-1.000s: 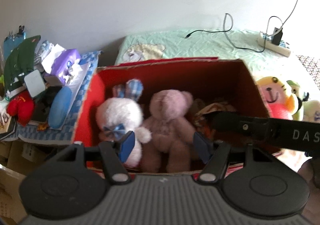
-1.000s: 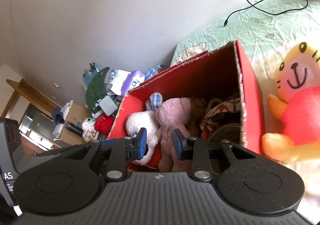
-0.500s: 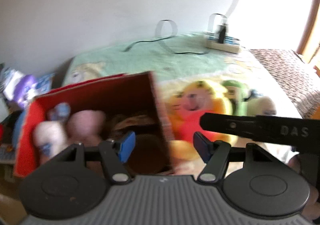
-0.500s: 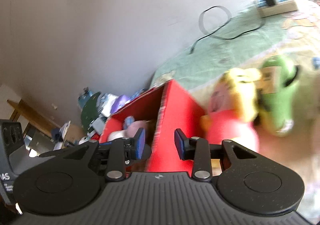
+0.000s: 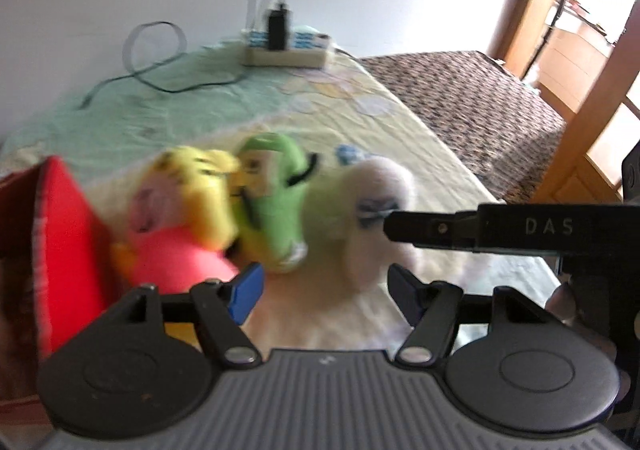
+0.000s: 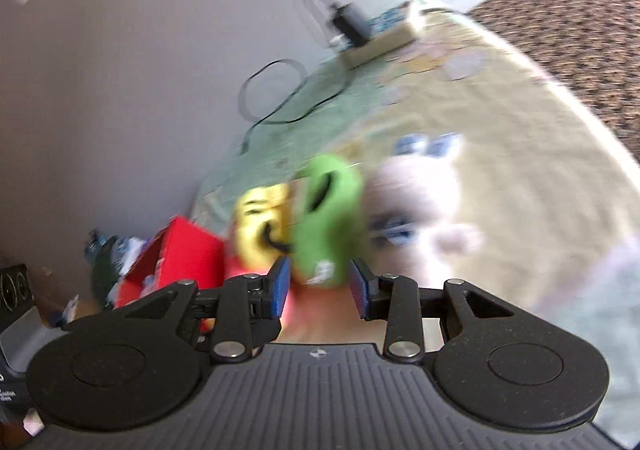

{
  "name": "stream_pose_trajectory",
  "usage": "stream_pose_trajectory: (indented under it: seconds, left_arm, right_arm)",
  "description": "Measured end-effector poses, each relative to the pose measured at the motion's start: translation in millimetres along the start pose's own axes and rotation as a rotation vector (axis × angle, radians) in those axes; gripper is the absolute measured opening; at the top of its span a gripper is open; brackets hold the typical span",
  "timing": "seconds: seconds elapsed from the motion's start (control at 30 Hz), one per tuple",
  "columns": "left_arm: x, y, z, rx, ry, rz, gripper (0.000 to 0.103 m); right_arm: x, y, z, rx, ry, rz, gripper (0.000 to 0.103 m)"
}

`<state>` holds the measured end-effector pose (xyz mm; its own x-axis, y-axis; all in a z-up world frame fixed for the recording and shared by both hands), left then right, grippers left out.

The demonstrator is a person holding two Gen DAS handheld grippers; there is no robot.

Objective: Organize objects
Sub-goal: 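Move the right gripper to the second white bunny on the bed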

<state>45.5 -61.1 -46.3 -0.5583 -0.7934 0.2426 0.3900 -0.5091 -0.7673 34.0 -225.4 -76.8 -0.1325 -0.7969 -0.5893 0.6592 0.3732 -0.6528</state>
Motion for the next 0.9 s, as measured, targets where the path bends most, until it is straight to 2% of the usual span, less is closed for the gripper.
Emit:
stream_pose_trajectory:
  seconds: [0.27,0.4,0.77,0.87,0.9]
  left_arm:
    - [16.9,56.6,9.8,-0.055,-0.013,-0.062,0.07]
    - [16.5,74.7,12.8,-0.082,-0.03,-0.074,0.07]
    - [6.0,115.8,27.0,-0.121,-0.061,-0.12,0.06]
    - [0.6,125.6,31.3,-0.129,-0.068,-0.128,0.06]
    - [-1.4,128.9,32.4,-0.132,-0.07,-0.129,0.06]
  right_arm:
    - [44.4,3.2,19.7,0.003,0.041,-0.067,0.038]
    - [55.5,11.5,24.4,-0.017,0.036,-0.078,0.043]
    - [60.5,50.6,40.9,-0.087,0.045,-0.055,0.045]
    - [59.4,62.7,44.3,-0.104,0.048,-0.041,0.057]
    - [59.0,66.2,45.3,-0.109,0.049,-0.038,0.057]
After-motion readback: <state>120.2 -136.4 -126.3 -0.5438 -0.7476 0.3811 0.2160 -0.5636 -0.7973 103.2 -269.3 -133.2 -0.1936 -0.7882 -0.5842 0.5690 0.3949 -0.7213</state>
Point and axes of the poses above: each gripper's, at about its wrist camera, not at the fingertips, and y roughly the way its jaws point, x to its right, z to its top, the point moved 5 cm from there along y, roughly the way its jaws point, and after that the axes turned 10 degrees about -z, right-handed, at the moved point
